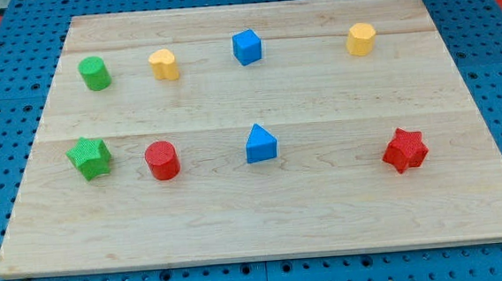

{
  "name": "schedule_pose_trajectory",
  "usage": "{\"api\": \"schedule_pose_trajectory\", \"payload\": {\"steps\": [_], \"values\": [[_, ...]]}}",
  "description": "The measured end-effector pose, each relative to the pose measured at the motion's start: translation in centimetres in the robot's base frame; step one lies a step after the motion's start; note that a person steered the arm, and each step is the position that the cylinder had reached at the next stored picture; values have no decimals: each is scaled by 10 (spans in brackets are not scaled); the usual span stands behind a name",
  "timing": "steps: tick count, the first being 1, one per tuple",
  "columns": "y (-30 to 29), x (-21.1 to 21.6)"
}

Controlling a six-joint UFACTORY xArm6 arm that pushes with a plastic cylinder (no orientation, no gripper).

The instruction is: Slightly push the yellow hexagon towards the right side

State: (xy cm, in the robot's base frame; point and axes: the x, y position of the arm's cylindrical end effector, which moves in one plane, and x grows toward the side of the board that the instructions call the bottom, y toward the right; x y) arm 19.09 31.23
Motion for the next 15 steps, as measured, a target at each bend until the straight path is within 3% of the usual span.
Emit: {"api": "schedule_pose_trajectory", "payload": {"steps": [3, 4, 6, 7, 9, 10, 11, 12, 14, 15], "values": [[-53, 0], [-114, 0], [-151, 0], [-196, 0], [-200, 12], [-192, 80], [-192, 80], [-182, 145], [-182, 151], [-210, 107]]}}
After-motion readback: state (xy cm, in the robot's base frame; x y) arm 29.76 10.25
